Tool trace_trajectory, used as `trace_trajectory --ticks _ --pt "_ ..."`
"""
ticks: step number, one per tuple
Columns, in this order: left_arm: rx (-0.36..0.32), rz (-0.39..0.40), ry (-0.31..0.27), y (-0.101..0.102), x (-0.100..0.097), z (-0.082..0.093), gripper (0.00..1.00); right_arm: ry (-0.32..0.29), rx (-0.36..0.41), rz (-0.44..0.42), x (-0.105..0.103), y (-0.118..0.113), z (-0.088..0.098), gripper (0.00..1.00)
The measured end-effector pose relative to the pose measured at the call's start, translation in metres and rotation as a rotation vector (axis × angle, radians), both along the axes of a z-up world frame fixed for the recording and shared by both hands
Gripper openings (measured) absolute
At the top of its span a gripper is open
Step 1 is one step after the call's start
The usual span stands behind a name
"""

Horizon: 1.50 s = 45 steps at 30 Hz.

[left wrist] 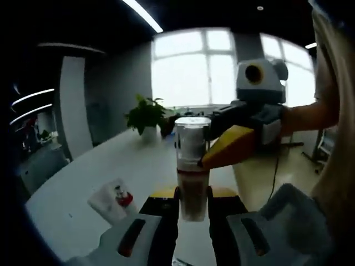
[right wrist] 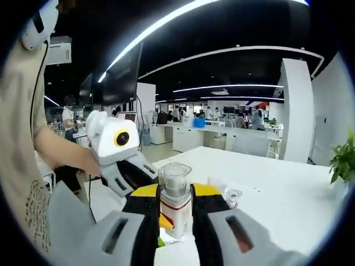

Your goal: Arrange the skincare products in the storage area until every visible bottle or jar stands upright without overlapping.

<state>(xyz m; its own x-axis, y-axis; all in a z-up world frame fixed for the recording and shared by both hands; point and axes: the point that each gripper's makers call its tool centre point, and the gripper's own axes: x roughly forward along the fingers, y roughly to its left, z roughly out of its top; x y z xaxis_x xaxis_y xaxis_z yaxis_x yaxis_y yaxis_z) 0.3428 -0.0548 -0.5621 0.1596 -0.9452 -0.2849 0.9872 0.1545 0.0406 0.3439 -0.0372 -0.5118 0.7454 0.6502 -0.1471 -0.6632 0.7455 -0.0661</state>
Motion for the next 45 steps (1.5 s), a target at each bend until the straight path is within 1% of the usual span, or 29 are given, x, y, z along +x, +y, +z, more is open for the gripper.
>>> trace_trajectory --ticks 1,4,5,8,11,14,17,21,24,28,31,33,36,45 --pt "0.002 0.000 0.001 0.000 0.001 -0.002 0.16 0.001 -0.003 -0.002 0.000 0.000 -0.002 0.21" --pt "0.018 -0.001 0.021 -0.003 0.004 -0.016 0.16 0.019 -0.027 -0.015 0.004 -0.002 -0.016 0.21" --pt "0.021 -0.001 0.023 -0.003 0.004 -0.018 0.16 0.024 -0.033 -0.017 0.005 -0.003 -0.019 0.21" --pt "0.046 -0.003 0.032 -0.005 0.007 -0.032 0.16 0.043 -0.058 -0.025 0.008 -0.005 -0.034 0.21" --pt "0.064 -0.005 0.040 -0.006 0.009 -0.045 0.16 0.055 -0.070 -0.030 0.010 -0.006 -0.043 0.21" --pt "0.075 -0.004 0.042 -0.008 0.010 -0.055 0.16 0.073 -0.088 -0.037 0.013 -0.008 -0.057 0.21" --pt "0.095 -0.002 0.044 -0.009 0.012 -0.071 0.16 0.087 -0.111 -0.039 0.014 -0.009 -0.071 0.21" --pt "0.115 -0.001 0.061 -0.010 0.013 -0.088 0.16 0.096 -0.138 -0.041 0.016 -0.009 -0.088 0.21" --pt "0.129 -0.003 0.075 -0.011 0.014 -0.102 0.16 0.116 -0.143 -0.047 0.017 -0.011 -0.102 0.21" --pt "0.145 -0.002 0.082 -0.013 0.016 -0.116 0.16 0.136 -0.147 -0.068 0.019 -0.014 -0.117 0.21" --pt "0.158 -0.002 0.079 -0.014 0.017 -0.125 0.16 0.144 -0.157 -0.083 0.020 -0.016 -0.128 0.21" --pt "0.172 -0.005 0.077 -0.016 0.018 -0.135 0.16 0.151 -0.160 -0.094 0.021 -0.018 -0.133 0.21" --pt "0.185 -0.011 0.075 -0.018 0.018 -0.144 0.16 0.164 -0.176 -0.105 0.022 -0.020 -0.144 0.21" --pt "0.200 -0.009 0.085 -0.018 0.022 -0.162 0.16 0.187 -0.206 -0.117 0.026 -0.022 -0.163 0.21"
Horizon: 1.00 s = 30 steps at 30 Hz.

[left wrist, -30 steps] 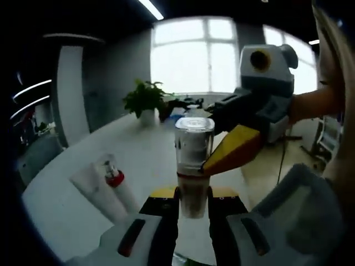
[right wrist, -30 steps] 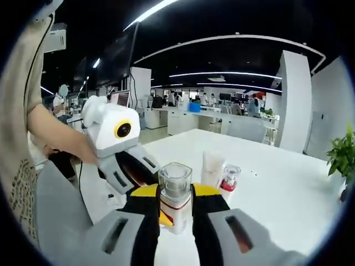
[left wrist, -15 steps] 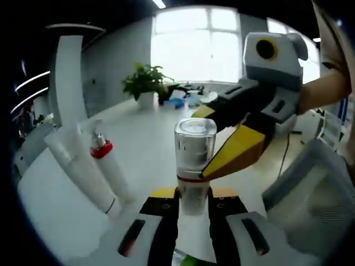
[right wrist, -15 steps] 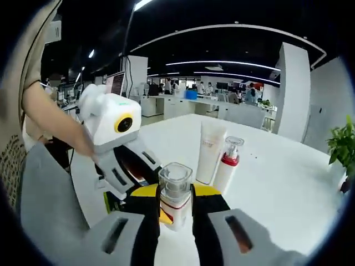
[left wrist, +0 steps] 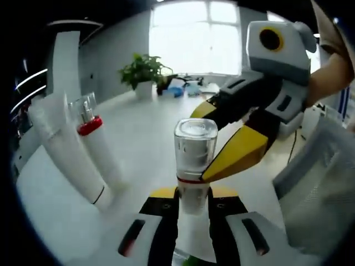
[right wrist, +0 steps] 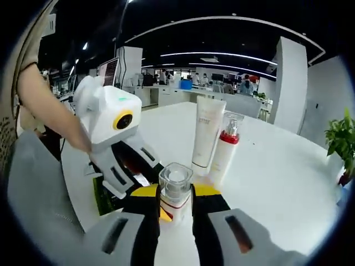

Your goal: Arrange the skincare products in the storage area until every visible bottle or jar stands upright without overlapping.

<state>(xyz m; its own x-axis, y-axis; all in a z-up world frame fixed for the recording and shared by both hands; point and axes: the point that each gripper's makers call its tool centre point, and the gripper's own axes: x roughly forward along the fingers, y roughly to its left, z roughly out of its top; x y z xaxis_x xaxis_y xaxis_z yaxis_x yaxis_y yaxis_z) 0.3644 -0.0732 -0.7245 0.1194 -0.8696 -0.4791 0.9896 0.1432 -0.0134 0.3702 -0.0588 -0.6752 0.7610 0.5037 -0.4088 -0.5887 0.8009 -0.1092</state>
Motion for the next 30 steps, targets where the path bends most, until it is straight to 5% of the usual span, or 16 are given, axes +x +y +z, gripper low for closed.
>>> trace_trajectory --ticks 19,30 --pt "-0.003 -0.012 0.013 -0.001 0.009 -0.011 0.16 0.012 -0.007 -0.015 0.008 -0.002 -0.009 0.21" --pt "-0.017 -0.020 -0.002 -0.003 0.020 -0.011 0.16 0.019 0.071 -0.064 0.015 -0.008 -0.003 0.28"
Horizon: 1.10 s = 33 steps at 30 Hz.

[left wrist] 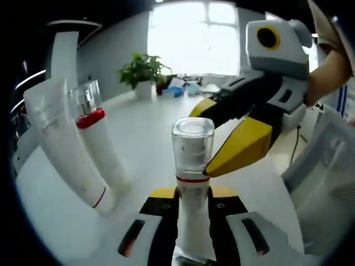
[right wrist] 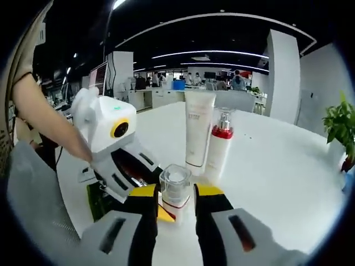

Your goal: Arrange the skincare products in the storage area until every visible bottle or jar stands upright without overlapping.

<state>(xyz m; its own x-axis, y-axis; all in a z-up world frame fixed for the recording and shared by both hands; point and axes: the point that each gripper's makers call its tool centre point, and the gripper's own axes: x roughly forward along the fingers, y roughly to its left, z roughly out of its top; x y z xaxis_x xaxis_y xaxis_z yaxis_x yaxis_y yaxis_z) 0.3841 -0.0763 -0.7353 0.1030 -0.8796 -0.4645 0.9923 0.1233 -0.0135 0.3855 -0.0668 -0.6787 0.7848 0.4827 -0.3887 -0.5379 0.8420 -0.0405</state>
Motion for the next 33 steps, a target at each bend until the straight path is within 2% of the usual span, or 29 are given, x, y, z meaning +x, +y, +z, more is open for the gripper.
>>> trace_trajectory --ticks 8,24,33 --pt "-0.001 -0.004 -0.012 -0.001 0.016 0.001 0.16 0.015 0.015 -0.019 -0.002 -0.004 -0.004 0.36" --pt "0.007 -0.031 -0.010 -0.010 0.054 0.000 0.16 0.042 0.045 -0.070 -0.013 -0.012 -0.013 0.40" --pt "0.012 -0.036 -0.010 -0.011 0.066 -0.001 0.16 0.052 0.057 -0.089 -0.014 -0.015 -0.016 0.41"
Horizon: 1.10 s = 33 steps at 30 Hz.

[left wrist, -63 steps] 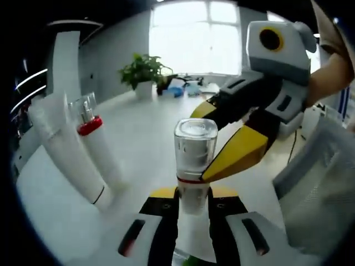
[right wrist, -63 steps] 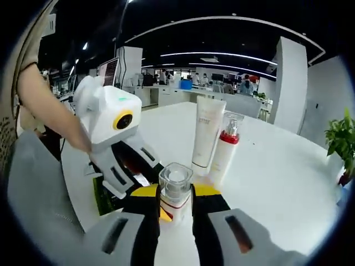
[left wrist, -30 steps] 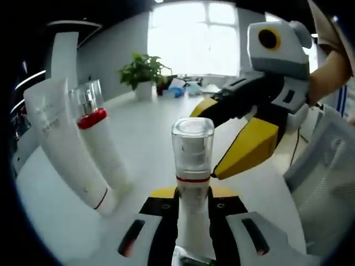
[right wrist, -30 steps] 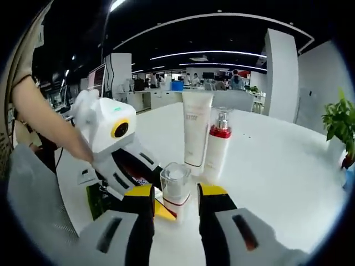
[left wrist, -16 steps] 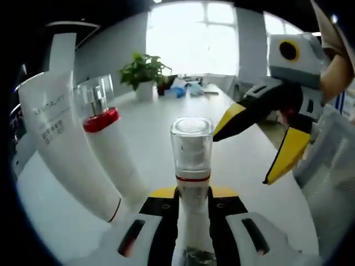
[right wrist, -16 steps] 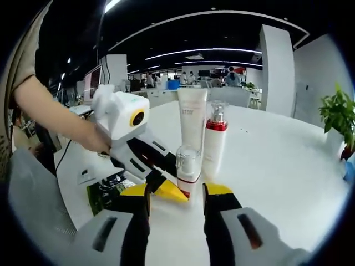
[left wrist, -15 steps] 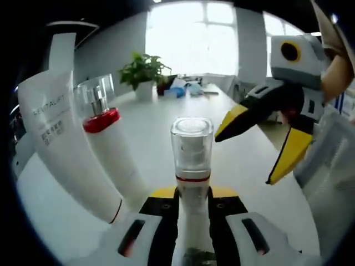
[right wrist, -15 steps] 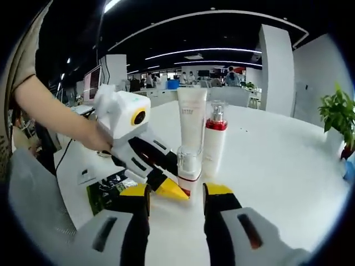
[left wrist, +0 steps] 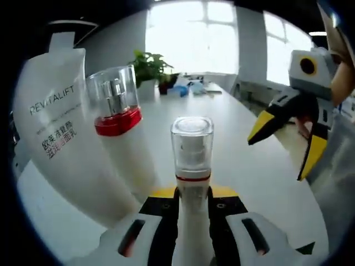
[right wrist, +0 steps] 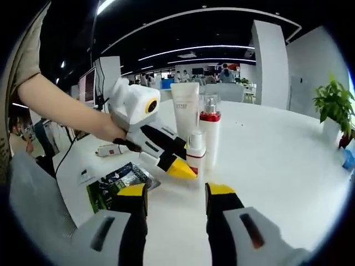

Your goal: Arrange the skincare products in the storage area until every visible bottle or jar stands upright without overlapping.

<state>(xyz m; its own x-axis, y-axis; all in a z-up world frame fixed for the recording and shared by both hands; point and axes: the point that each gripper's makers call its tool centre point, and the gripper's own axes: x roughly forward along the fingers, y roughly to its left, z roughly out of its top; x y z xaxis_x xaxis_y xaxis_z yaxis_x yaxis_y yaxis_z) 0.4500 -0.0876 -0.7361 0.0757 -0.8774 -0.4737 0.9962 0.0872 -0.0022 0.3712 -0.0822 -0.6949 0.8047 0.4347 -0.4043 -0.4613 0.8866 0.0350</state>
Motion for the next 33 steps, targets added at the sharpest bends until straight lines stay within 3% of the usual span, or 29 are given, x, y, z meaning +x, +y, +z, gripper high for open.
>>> trace_trajectory --ticks 33 --pt "0.015 0.000 -0.001 -0.0016 0.0087 -0.0027 0.16 0.010 0.004 -0.006 -0.0019 0.0001 -0.0019 0.41"
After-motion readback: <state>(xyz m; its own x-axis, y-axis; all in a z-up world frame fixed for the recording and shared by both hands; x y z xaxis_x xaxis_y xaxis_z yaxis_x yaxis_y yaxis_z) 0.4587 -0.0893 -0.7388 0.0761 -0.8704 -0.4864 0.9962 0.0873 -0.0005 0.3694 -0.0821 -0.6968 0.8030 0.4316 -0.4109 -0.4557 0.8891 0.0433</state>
